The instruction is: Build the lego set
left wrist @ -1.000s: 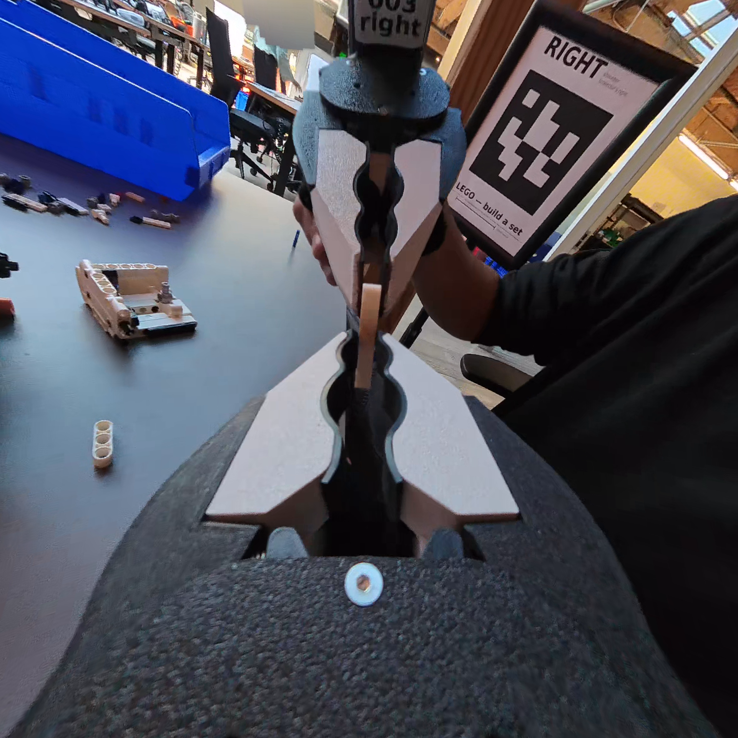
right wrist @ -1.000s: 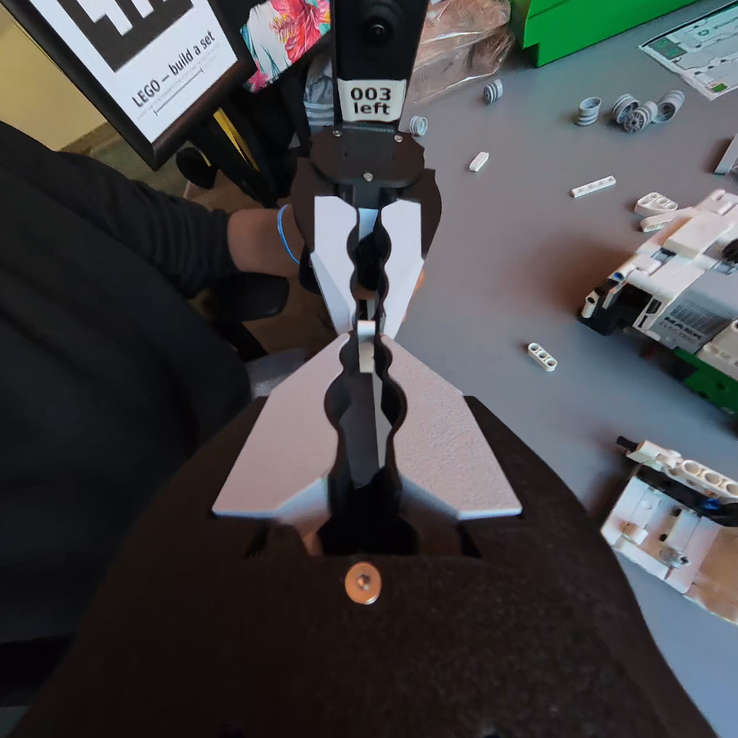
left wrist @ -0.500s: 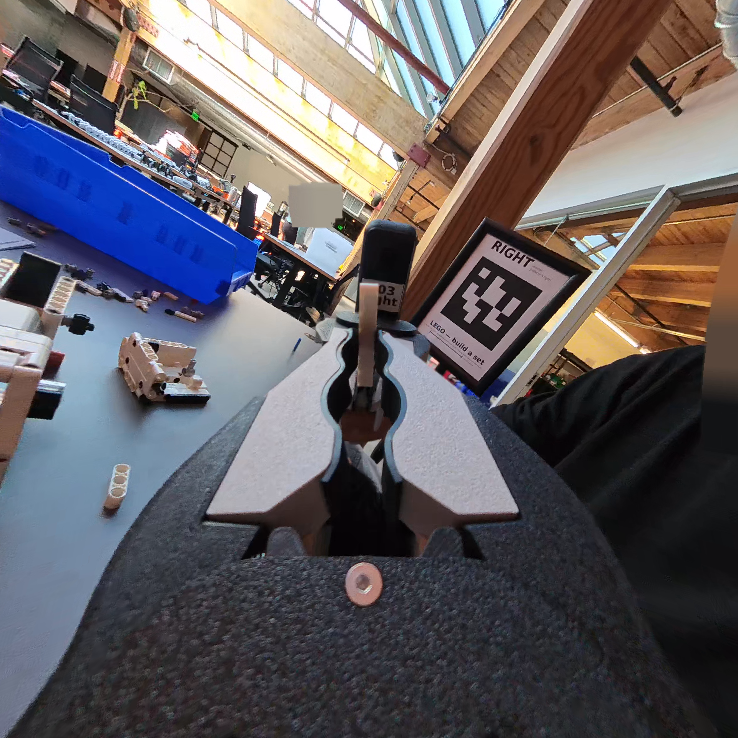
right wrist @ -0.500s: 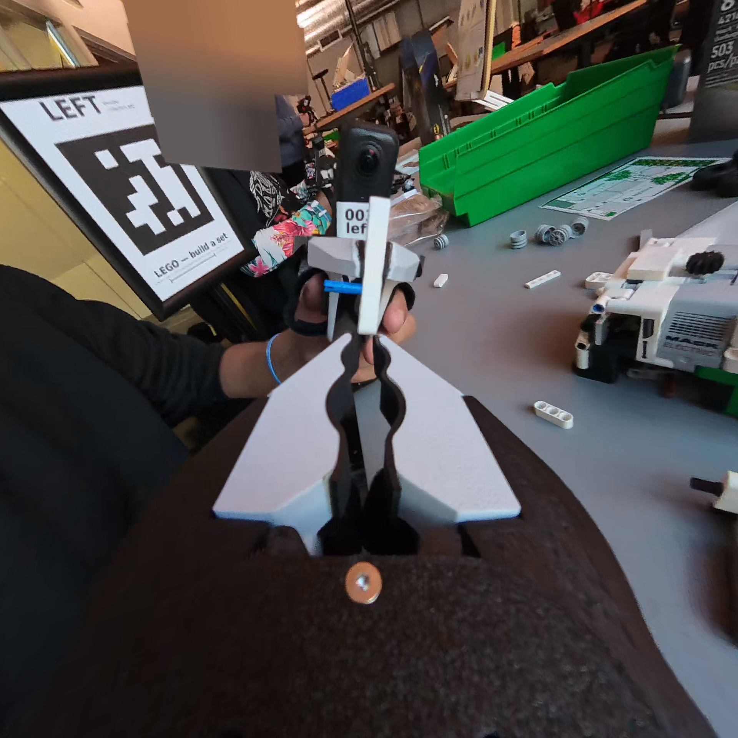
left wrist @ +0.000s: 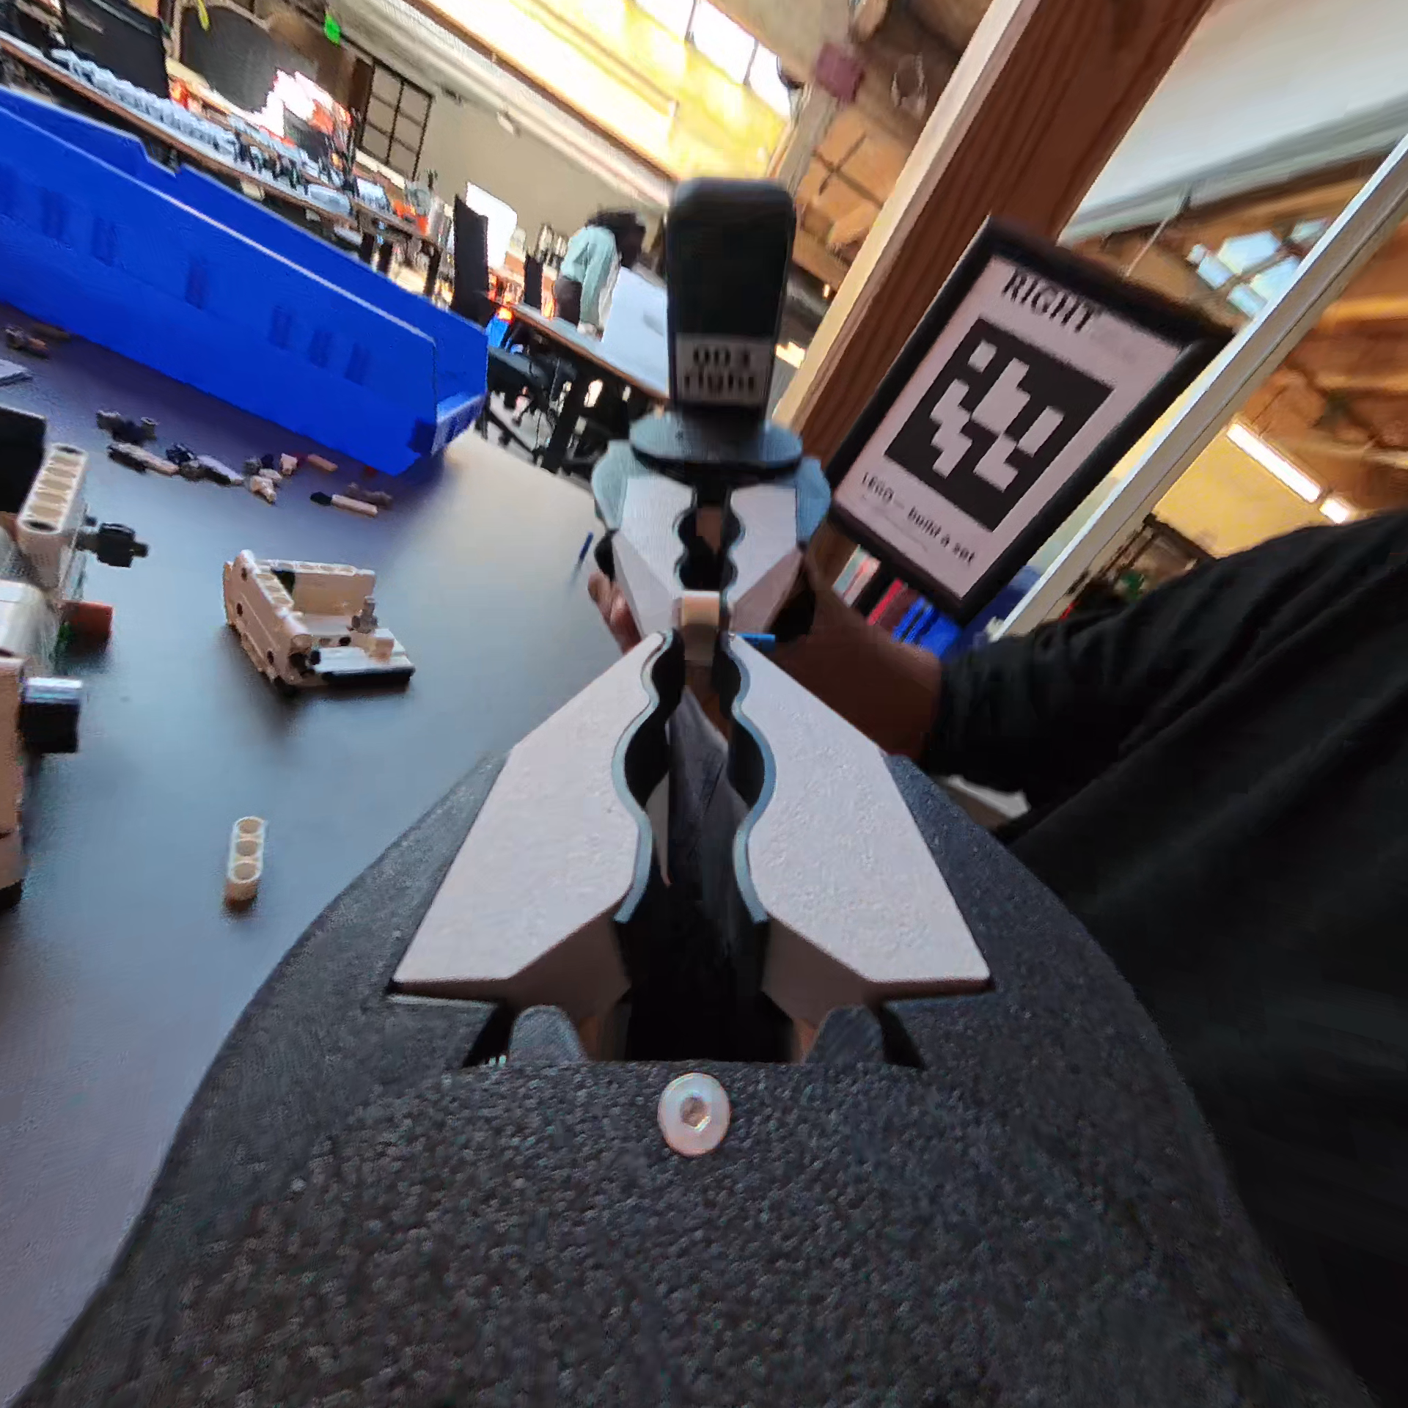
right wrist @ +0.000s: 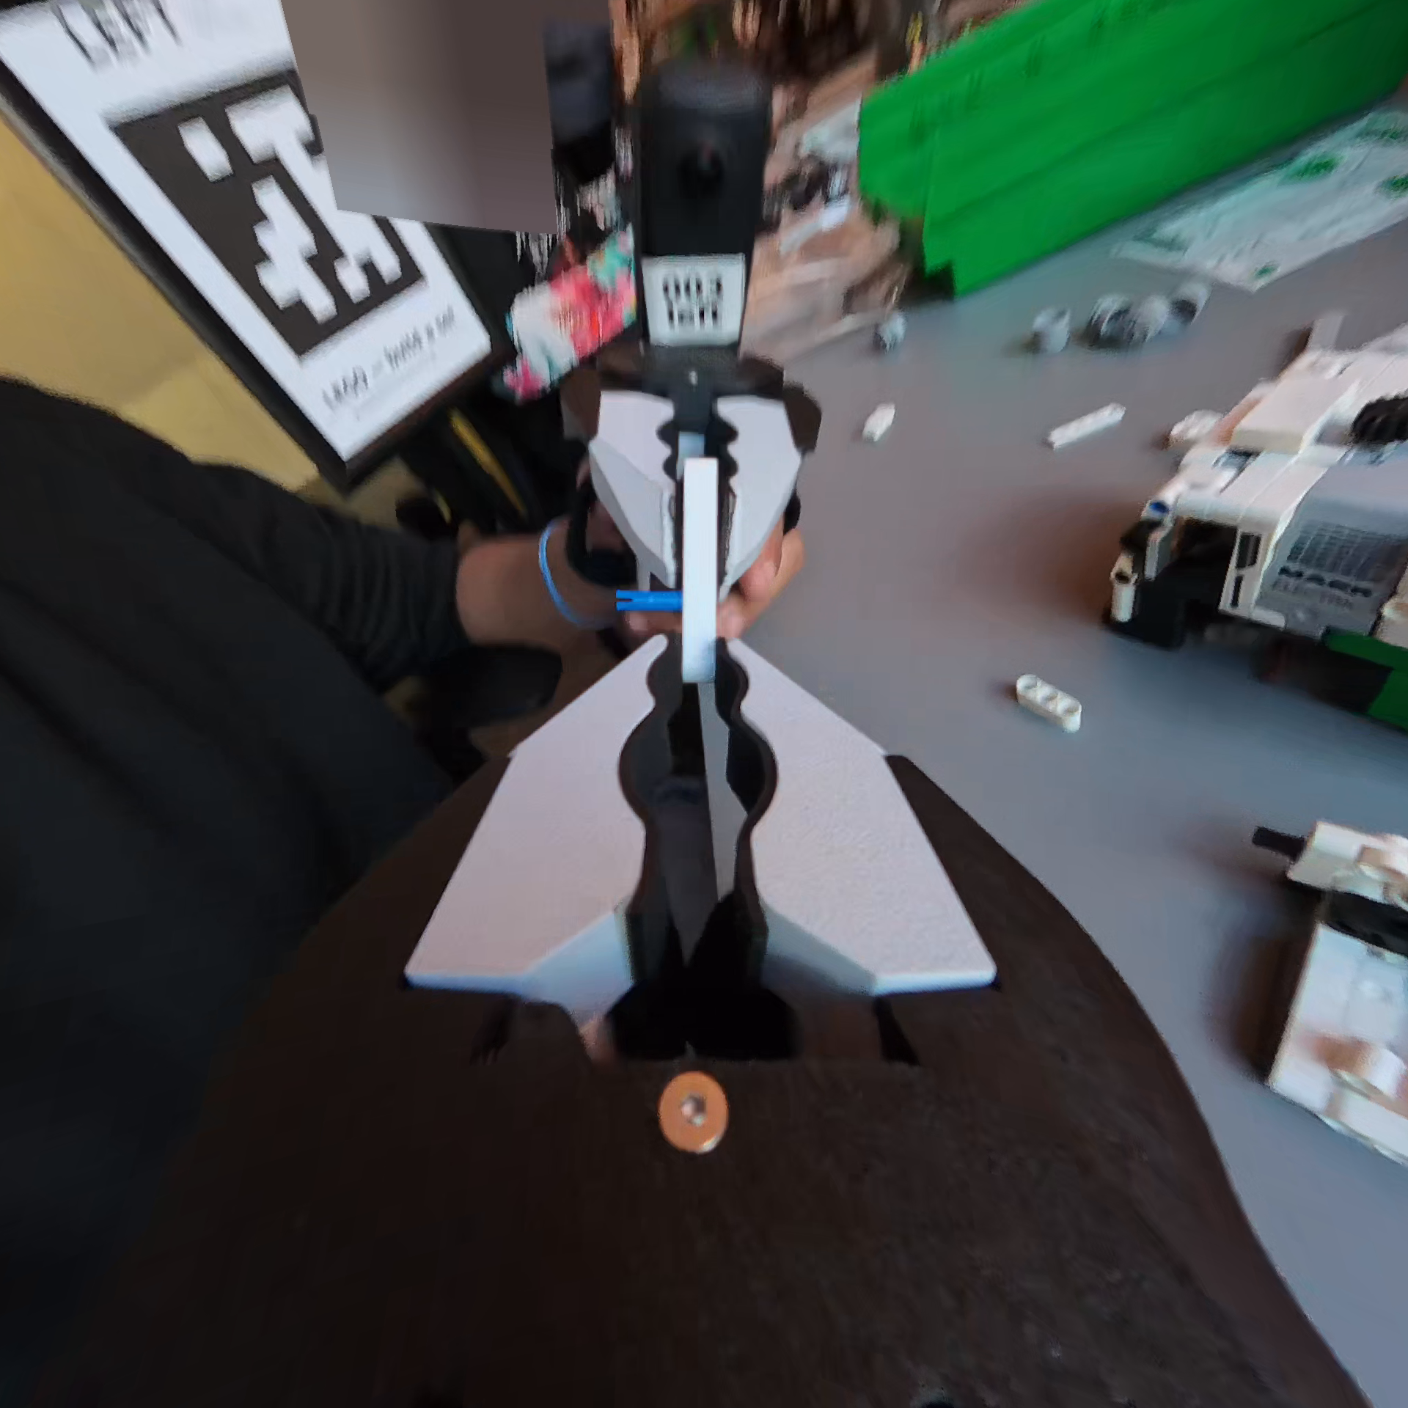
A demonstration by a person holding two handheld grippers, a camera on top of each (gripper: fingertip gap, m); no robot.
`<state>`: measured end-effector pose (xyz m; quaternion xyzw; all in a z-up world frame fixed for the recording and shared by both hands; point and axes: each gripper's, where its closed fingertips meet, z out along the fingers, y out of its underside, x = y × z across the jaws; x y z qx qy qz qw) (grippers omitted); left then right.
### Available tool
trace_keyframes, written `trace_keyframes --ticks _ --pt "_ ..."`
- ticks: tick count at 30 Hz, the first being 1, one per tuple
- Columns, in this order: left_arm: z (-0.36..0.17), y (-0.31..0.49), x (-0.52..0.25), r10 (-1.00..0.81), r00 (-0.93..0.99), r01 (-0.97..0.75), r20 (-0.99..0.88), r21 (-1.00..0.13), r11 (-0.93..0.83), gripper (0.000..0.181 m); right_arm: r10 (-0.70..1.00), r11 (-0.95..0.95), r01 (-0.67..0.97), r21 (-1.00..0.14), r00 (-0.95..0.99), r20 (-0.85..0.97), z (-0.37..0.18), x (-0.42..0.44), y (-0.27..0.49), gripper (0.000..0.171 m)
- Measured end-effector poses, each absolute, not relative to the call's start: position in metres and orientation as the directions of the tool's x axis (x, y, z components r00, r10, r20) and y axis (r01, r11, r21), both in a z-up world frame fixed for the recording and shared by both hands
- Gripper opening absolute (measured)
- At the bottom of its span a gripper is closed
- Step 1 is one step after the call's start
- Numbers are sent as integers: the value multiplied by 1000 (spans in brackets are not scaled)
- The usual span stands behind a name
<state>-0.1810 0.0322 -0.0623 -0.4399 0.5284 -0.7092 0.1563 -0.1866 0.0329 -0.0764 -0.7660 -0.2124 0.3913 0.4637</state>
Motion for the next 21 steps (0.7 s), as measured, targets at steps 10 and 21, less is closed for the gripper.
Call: trace_keyframes --ticks 10,21 --pt "-124 4 -192 -781 -561 -467 274 -884 26 26 833 -553 665 -503 468 -296 -125 -168 -17 7" --pt "-117 -2 -195 -732 -583 -476 353 -878 -44 25 855 -519 766 -379 457 -246 -133 -165 -18 6"
